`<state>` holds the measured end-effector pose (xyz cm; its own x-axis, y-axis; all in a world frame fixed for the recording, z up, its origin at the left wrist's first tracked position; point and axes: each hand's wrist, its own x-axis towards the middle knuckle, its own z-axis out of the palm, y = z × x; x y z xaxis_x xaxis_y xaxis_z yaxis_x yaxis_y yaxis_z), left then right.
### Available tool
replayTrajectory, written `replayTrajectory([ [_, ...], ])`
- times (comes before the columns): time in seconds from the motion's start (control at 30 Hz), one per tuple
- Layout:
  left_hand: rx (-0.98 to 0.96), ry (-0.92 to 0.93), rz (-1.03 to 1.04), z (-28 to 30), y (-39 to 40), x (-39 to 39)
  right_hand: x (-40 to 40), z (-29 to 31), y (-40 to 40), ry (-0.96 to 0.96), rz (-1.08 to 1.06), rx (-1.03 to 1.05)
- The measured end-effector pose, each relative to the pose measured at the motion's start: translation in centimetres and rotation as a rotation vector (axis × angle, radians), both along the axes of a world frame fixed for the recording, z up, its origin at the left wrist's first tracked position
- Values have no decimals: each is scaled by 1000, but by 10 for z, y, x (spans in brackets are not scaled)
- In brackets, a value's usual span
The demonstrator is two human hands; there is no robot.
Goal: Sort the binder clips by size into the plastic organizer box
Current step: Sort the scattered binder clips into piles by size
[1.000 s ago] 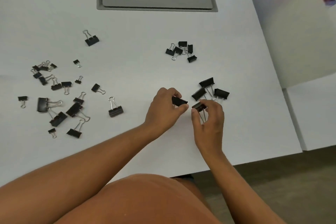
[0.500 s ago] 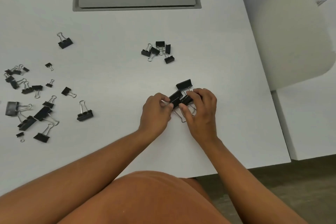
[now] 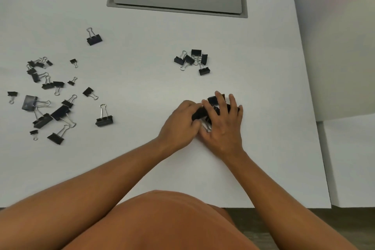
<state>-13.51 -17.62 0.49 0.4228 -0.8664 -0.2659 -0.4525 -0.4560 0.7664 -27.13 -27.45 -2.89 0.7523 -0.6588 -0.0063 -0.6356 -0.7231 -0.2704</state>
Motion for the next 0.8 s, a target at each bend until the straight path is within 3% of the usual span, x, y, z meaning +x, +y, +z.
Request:
replayTrajectory([
  [0.17, -2, -18, -174, -2, -8, -6, -21, 0, -14, 7, -51, -58],
  [0.37, 22, -22, -115, 1, 14, 6, -12, 12, -9, -12, -62, -91],
  [0.5, 2, -57, -75, 6, 67, 28, 3, 24, 13, -167, -24, -95],
  [0.6, -68, -210, 27, 10, 117, 51, 30, 29, 54, -302, 64, -8],
  [0.7, -71, -528, 144, 7, 160, 82, 67, 29, 106, -360, 163, 114],
  [0.8, 28, -608, 142, -5, 186, 115, 110, 26, 149, -319, 200, 284],
])
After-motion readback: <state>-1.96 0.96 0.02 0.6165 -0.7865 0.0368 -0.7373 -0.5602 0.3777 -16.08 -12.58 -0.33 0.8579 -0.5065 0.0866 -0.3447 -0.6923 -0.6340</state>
